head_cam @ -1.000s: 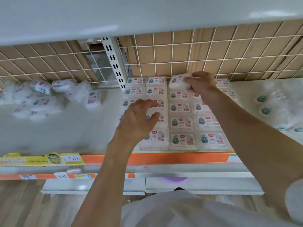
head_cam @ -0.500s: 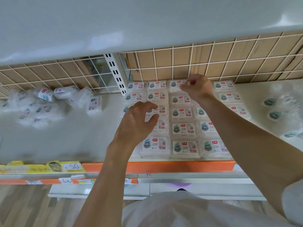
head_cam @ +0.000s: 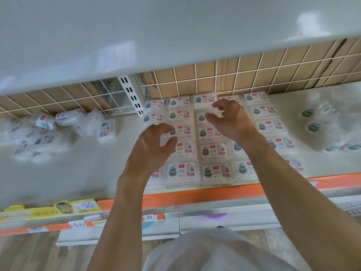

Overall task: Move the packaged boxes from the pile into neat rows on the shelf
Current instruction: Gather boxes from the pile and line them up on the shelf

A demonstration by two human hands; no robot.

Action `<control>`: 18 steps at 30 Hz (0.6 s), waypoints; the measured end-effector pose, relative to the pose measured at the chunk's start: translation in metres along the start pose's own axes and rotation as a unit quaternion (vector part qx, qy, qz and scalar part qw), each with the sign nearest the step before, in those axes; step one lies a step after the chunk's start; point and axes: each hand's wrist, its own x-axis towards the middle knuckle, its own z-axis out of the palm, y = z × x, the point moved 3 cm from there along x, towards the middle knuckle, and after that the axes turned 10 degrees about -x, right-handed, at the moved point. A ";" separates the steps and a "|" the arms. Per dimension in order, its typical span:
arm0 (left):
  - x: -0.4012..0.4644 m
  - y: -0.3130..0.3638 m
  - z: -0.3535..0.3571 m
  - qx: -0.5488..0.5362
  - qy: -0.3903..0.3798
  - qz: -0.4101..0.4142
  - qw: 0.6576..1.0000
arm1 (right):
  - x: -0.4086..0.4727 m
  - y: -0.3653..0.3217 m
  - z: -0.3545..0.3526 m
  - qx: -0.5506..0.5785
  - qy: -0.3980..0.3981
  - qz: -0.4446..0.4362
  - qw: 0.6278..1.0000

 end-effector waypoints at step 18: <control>-0.084 -0.068 -0.075 -0.015 0.028 -0.036 0.999 | -0.145 -0.107 0.021 -0.100 -0.084 -0.139 0.982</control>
